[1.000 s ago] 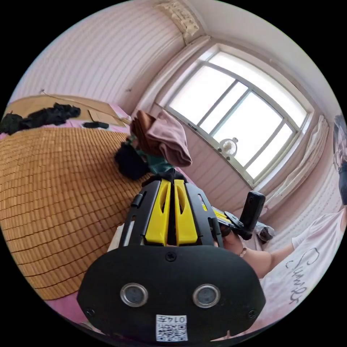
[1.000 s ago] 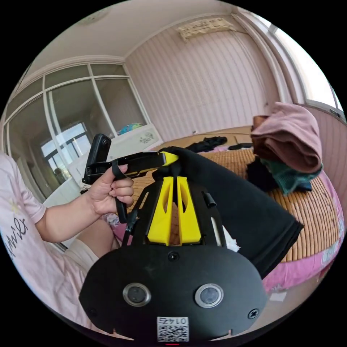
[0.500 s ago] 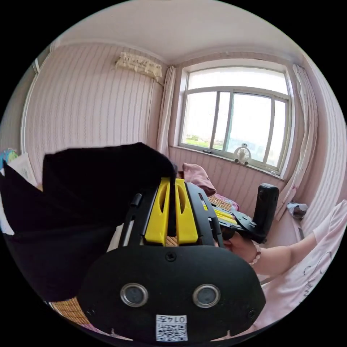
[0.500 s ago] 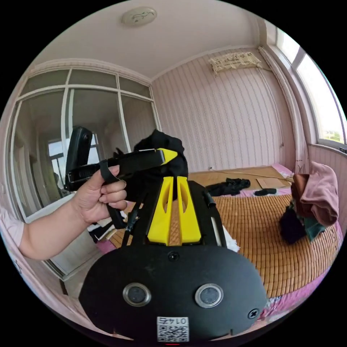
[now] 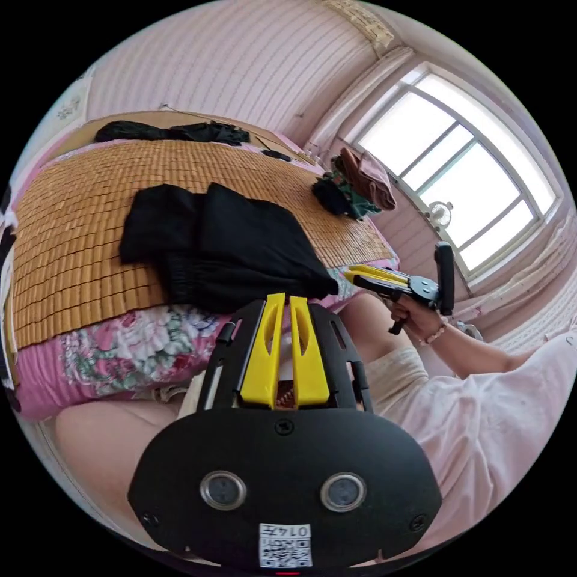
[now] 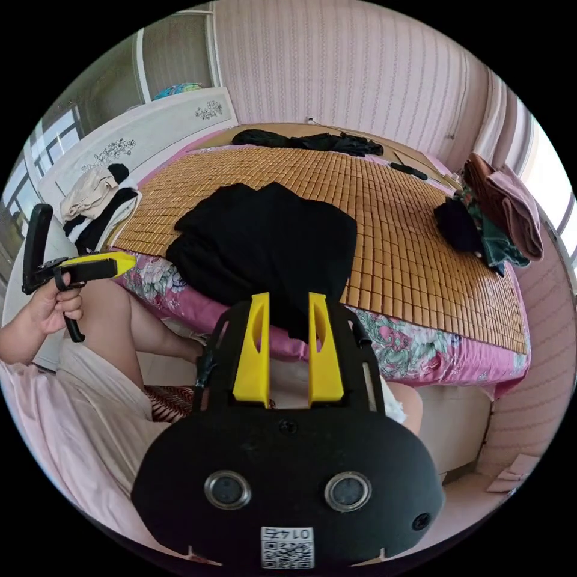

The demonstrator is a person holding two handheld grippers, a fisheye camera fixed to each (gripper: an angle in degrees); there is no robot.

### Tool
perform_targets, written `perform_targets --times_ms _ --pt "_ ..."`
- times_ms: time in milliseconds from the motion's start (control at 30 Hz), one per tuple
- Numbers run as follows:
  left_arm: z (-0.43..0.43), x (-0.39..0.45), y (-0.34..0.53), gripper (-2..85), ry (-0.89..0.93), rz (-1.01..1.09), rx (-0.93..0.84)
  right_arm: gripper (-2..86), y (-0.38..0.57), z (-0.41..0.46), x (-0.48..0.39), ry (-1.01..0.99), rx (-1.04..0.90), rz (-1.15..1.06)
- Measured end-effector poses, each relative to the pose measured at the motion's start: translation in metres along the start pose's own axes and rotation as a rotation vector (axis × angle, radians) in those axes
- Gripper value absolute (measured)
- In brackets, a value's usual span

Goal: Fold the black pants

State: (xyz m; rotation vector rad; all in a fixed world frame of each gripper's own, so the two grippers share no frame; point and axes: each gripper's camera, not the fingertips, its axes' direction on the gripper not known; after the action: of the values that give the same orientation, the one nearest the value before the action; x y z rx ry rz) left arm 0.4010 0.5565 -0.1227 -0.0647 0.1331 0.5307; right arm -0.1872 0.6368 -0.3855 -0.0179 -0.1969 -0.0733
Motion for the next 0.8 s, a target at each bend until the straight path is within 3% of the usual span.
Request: perform_targets --times_ms 100,367,600,667,733,800 --pt "-0.028 -0.050 -0.002 4.5 -0.142 -0.103 0.026 14.2 -0.037 0.031 -0.041 -0.076 -0.016 -0.106" --pt "-0.030 -0.119 -0.038 7.7 -0.139 -0.275 -0.027 16.3 -0.155 0.120 -0.137 -0.073 -0.001 -0.413" --pt "-0.011 -0.134 -0.079 9.8 -0.188 -0.290 -0.147 16.7 -0.221 0.259 -0.165 -0.027 -0.299 -0.596" --pt "-0.007 -0.134 -0.084 9.0 -0.227 -0.266 -0.191 13.8 -0.231 0.271 -0.146 -0.153 -0.330 -0.557" --pt "-0.012 -0.135 -0.085 7.4 -0.287 -0.248 -0.187 5.1 -0.251 0.275 -0.113 -0.232 -0.368 -0.411" --pt "-0.026 -0.145 -0.088 6.2 -0.259 -0.263 -0.182 2.7 -0.268 0.269 -0.077 -0.326 -0.369 -0.262"
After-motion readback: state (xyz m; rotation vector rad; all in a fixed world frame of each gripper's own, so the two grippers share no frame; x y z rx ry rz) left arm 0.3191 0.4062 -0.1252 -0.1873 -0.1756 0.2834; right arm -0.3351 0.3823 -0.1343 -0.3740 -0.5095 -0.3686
